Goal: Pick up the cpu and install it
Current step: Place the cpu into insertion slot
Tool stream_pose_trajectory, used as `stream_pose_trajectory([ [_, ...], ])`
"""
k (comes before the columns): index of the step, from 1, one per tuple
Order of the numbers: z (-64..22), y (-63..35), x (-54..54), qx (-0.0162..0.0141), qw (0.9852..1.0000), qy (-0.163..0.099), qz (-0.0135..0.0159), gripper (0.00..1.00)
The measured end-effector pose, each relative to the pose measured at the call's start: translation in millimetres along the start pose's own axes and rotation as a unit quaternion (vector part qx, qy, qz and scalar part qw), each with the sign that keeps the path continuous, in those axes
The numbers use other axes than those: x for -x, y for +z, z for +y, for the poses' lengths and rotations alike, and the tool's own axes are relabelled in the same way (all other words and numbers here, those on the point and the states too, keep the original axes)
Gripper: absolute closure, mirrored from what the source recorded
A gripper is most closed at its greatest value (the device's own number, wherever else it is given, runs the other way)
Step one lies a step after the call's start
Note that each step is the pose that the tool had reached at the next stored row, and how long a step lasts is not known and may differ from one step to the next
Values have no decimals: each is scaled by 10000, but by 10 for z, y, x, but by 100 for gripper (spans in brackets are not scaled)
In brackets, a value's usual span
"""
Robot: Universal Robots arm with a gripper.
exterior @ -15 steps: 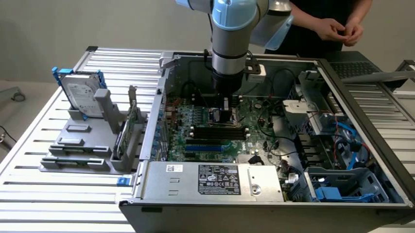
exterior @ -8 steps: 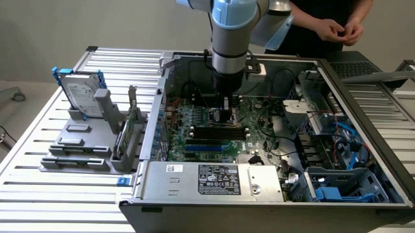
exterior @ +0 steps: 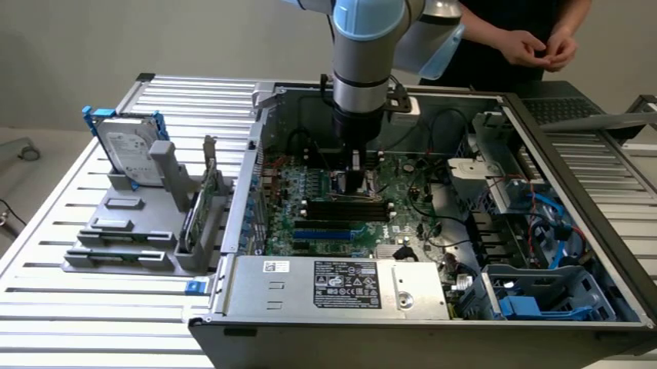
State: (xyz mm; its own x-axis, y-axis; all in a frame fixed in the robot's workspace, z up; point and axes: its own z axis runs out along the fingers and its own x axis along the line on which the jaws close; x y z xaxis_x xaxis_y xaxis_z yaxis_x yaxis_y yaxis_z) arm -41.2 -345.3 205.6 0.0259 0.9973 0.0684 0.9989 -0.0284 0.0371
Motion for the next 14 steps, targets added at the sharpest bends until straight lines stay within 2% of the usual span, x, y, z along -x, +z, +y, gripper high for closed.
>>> stream_pose_trajectory([
  [6, -69, -72, 0, -42, 10000, 19, 87, 40],
  [7, -82, -80, 0, -53, 9999, 22, 104, 46],
  [8, -95, -88, 2, -68, 9999, 25, 124, 46],
  [10, -123, -100, 7, -103, 9998, 31, 157, 58],
  [11, -138, -105, 9, -122, 9998, 34, 168, 58],
  [14, -184, -112, 13, -193, 9996, 42, 192, 76],
])
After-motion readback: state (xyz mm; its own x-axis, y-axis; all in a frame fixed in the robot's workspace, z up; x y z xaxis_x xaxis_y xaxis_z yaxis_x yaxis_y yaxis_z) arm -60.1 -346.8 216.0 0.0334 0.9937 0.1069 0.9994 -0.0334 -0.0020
